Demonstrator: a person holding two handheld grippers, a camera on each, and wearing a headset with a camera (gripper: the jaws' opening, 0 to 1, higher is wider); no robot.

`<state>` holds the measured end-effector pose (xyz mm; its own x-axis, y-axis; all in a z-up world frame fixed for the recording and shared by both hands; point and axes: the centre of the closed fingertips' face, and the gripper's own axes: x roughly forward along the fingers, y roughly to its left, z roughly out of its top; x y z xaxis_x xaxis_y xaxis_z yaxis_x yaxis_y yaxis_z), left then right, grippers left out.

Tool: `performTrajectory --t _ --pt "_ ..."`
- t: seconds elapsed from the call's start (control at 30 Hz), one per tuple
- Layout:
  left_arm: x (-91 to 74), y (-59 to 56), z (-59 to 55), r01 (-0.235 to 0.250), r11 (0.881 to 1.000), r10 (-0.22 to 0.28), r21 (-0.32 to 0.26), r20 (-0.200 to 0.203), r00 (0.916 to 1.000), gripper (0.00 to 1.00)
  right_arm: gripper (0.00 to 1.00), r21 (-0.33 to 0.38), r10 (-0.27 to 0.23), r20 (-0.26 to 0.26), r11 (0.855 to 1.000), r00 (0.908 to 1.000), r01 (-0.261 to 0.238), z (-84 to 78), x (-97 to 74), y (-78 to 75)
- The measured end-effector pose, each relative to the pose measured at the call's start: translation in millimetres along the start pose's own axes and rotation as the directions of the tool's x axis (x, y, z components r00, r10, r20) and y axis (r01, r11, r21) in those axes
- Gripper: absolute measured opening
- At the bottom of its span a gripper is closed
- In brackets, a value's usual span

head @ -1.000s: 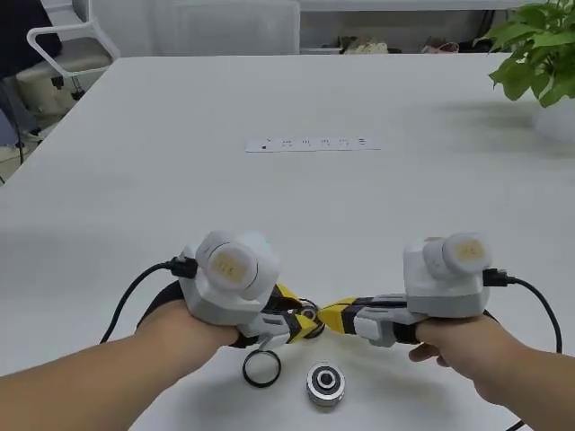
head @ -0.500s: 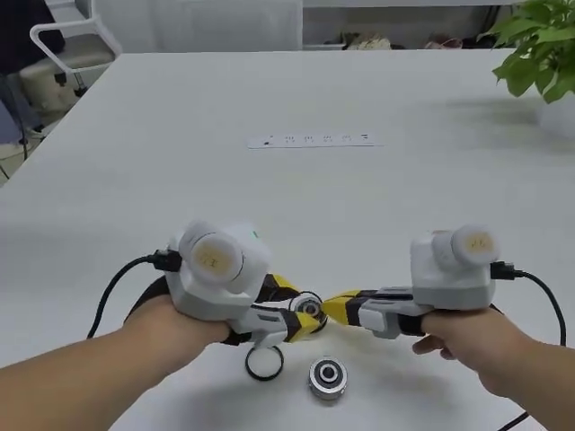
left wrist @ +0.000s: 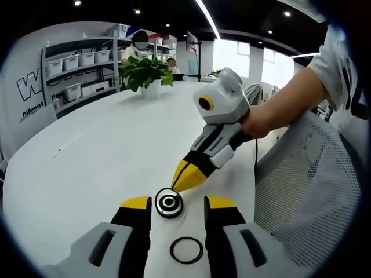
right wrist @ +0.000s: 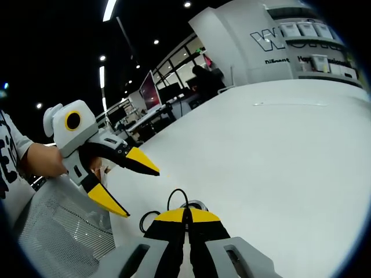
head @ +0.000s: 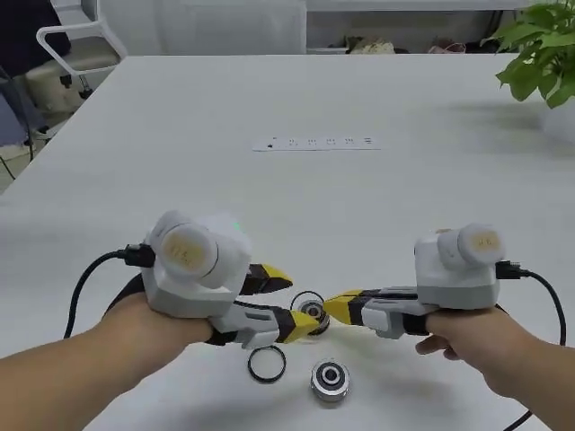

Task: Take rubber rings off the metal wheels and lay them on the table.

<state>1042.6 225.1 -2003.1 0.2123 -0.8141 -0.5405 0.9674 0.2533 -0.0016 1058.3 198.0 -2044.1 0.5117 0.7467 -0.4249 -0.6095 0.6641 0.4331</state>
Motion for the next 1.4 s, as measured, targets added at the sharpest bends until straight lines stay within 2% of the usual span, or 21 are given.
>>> performTrajectory --t 0.63,1.13,1.4 --pt "-41.8 2.2 1.6 -0.032 0.998 0.034 -0.057 0.04 0.9986 0.45 0.0 0.02 0.017 0.011 1.0 0.9998 -0.017 7.2 -6.1 5.4" --pt "-78.5 5.5 -5.5 -0.08 0.995 0.084 -0.056 0.063 0.9945 0.53 0.0 0.015 0.059 0.006 0.998 0.9982 -0.059 12.9 -2.8 21.6" --pt "-91.0 2.0 -10.9 -0.096 0.993 0.101 -0.065 0.069 0.9925 0.58 0.0 0.017 0.081 -0.009 0.997 0.9967 -0.081 12.0 1.2 29.3"
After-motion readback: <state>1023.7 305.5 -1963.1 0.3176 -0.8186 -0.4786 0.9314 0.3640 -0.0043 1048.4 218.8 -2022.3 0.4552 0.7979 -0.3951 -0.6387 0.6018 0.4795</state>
